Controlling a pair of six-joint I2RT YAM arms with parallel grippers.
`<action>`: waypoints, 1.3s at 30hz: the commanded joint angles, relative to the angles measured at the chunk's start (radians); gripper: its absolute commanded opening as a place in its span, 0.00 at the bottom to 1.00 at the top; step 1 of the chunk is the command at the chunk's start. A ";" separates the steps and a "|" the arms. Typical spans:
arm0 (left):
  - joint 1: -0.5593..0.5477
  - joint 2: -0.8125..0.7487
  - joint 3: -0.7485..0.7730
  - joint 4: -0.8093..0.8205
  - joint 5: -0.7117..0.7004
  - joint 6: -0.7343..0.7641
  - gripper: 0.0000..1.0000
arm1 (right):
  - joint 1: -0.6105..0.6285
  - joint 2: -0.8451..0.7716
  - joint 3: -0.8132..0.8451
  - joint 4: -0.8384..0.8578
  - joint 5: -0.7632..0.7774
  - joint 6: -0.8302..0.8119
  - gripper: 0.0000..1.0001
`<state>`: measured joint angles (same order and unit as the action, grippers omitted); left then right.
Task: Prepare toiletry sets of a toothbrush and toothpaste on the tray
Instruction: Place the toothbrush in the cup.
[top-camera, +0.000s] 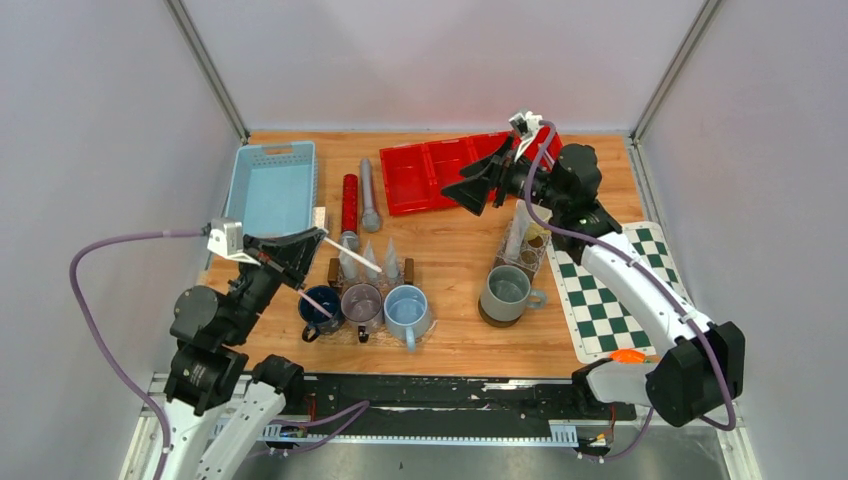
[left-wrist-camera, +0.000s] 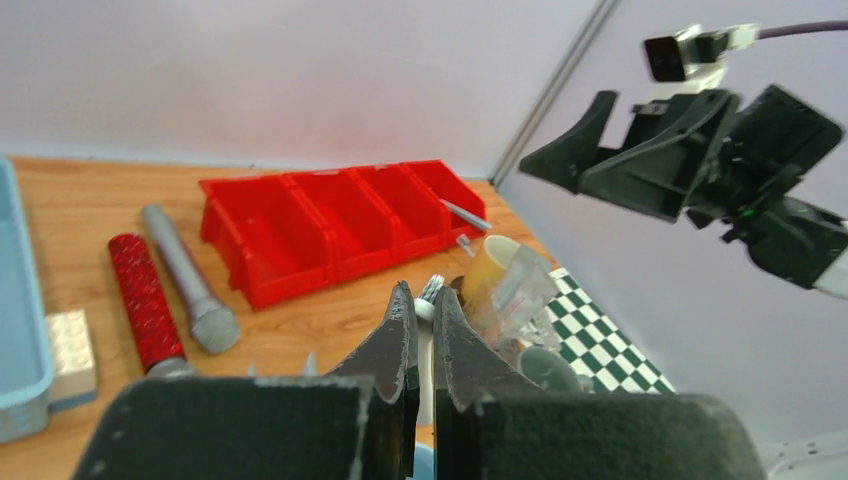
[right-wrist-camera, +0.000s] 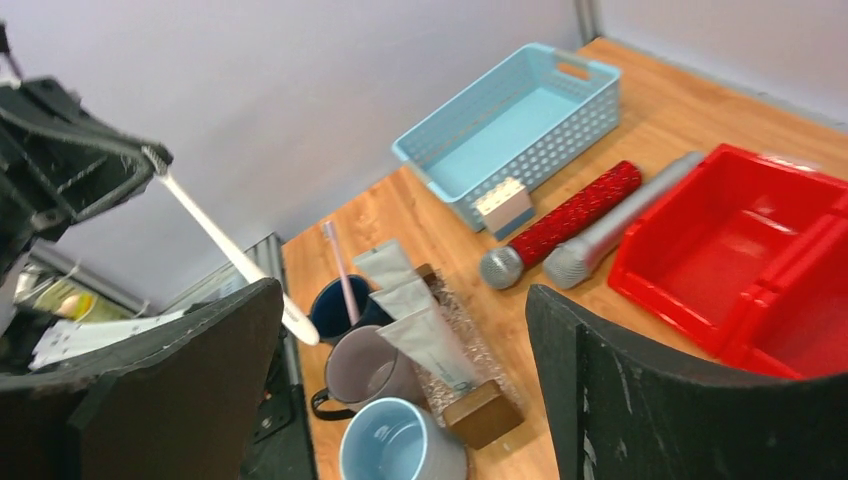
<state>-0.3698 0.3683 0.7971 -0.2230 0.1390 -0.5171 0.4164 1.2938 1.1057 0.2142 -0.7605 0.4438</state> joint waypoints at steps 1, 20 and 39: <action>0.005 -0.095 -0.071 -0.165 -0.112 0.012 0.00 | -0.015 -0.054 -0.014 -0.019 0.122 -0.070 0.94; 0.005 -0.350 -0.338 -0.272 -0.286 -0.068 0.00 | -0.064 -0.191 -0.081 -0.039 0.343 -0.161 0.99; 0.005 -0.359 -0.320 -0.411 -0.401 -0.261 0.69 | -0.086 -0.257 -0.110 -0.016 0.559 -0.218 1.00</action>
<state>-0.3698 0.0193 0.4164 -0.6140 -0.1970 -0.7349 0.3386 1.0664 0.9852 0.1692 -0.3019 0.2718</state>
